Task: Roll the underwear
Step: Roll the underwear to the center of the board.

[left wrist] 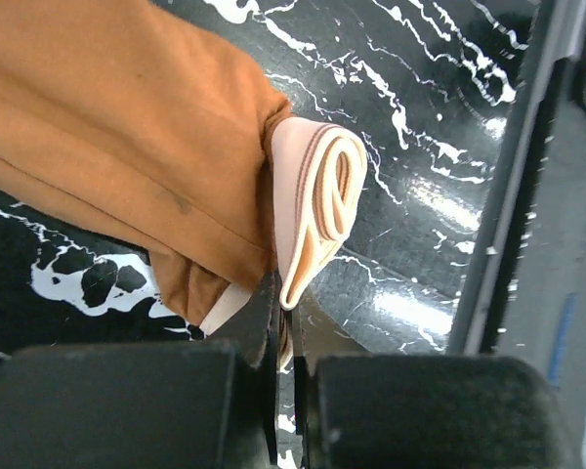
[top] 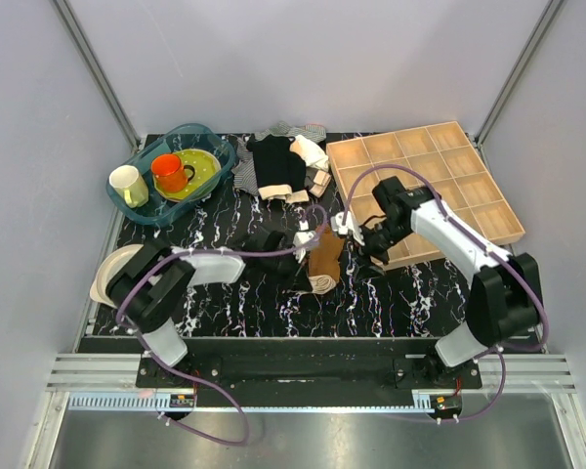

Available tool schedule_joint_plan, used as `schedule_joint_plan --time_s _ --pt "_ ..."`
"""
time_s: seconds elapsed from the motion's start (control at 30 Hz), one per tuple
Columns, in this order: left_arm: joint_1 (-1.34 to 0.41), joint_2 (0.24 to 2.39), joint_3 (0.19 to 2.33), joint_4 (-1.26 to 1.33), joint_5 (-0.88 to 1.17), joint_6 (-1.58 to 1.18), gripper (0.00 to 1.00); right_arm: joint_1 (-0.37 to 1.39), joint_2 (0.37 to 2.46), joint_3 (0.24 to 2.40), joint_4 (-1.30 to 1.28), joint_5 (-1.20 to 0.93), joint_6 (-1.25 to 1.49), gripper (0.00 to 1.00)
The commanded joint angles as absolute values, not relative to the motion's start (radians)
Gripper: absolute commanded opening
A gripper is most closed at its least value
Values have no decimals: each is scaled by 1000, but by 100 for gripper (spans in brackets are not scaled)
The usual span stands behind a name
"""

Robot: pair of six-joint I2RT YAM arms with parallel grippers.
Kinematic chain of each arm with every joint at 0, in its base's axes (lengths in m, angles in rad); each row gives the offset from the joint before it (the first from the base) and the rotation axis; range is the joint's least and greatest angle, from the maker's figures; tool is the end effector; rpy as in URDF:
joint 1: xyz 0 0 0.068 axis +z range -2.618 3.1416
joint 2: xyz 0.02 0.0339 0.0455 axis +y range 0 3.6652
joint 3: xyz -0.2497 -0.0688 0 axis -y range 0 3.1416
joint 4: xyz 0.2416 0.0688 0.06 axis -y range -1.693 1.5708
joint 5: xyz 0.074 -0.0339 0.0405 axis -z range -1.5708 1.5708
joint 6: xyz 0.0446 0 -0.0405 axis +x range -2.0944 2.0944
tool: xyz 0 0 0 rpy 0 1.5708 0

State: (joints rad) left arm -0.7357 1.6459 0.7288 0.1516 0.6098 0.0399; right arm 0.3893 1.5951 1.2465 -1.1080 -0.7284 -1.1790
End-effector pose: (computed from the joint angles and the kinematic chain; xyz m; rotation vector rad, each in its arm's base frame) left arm 0.2149 -0.2290 0.1306 1.1956 2.0831 -1.0500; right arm 0.2532 0.1360 0.2304 -1.8961 1.8198 0.8668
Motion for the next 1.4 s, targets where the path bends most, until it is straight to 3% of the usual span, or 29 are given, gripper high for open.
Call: schedule_joint_plan --time_s 0.0,0.17,0.43,0.83,0.93,0.97,1.03,1.1,1.23,1.37 --pt "-670 1776 834 77 922 -175 0 390 1455 1139 -996 -830 -1279 67" --pt "-666 1920 969 11 974 -242 0 446 1361 1025 -895 -864 -1399 82" --pt "-634 2034 1074 5 1034 -314 0 731 1394 842 -500 -528 -1351 79" --pt "-604 2092 1091 127 1057 -426 0 756 1474 689 -200 -282 -1414 78" --pt "-598 2088 1086 161 1048 -455 2 755 1512 687 -187 -253 -1411 72" --pt "-595 2082 1072 201 1042 -484 7 755 1523 692 -187 -244 -1405 69" --pt "-585 2062 1045 264 1029 -523 10 753 1554 696 -187 -215 -1393 59" --pt "-574 2014 996 362 1014 -580 21 753 1580 707 -199 -199 -1365 45" --pt "-535 1884 882 498 942 -614 36 730 1583 736 -268 -241 -1312 30" --pt "-512 1729 750 529 832 -520 45 687 1563 817 -403 -356 -1261 24"
